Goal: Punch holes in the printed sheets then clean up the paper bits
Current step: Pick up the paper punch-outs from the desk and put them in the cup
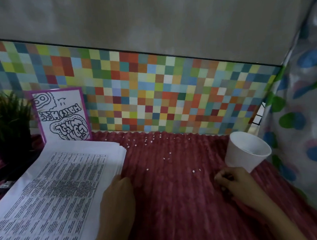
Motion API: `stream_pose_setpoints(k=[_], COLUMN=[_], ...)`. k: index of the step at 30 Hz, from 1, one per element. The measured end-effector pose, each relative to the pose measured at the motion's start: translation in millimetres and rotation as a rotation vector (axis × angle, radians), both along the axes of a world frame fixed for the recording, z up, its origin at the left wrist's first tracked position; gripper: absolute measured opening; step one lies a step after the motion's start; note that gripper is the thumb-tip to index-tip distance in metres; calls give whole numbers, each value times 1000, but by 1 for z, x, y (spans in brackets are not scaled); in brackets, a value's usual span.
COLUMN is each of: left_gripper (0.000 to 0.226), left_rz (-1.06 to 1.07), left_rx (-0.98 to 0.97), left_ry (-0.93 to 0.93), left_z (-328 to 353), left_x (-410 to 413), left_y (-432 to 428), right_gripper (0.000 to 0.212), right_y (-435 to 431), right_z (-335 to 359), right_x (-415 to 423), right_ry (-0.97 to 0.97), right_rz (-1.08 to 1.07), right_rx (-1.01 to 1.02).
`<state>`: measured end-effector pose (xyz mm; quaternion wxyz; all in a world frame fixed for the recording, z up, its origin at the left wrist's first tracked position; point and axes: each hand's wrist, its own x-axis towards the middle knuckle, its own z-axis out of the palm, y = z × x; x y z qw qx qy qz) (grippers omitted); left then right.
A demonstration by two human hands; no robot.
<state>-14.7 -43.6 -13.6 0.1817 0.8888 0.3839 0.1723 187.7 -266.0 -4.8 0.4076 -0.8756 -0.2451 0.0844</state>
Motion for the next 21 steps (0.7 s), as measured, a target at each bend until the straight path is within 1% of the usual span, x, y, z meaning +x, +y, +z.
stream_pose_setpoints(k=[2,5,7,9,11,12,14,15,18,21], left_gripper=[22,19,19,19,12,12,23,25,28,30], left_rz=[23,-22,-141,-295,-361,-355,-372,-366,-339,-297], left_rx=[-7,13,17,36,72,52,7,0,40,66], left_ry=[-48,-133,-140,-147,-188,-182,-79,-52,-18,-18], left_z=[4,13,21,24,20,17,11,9,5,4], left_x=[2,16,36,64,92,105,125,132,141,142], left_y=[-1,-6,-21,-41,-59,-69,-85,-91,-94,-90], right_gripper=[22,23,23,16,13,15,26,27,18,17], right_y=[6,24,37,47,52,53,52,51,51,52], right_z=[-1,-4,-7,-12,-16,-18,-22,-23,-21,-23], right_x=[1,7,12,15,17,17,16,15,14,18], right_ry=[-31,-121,-160,-218,-286,-316,-380,-408,-454,-481], right_rz=[-10,16,33,17,-4,-8,-5,-3,2,47], right_rx=[0,-21,-31,-87,-153,-175,-213,-229,-257,-291])
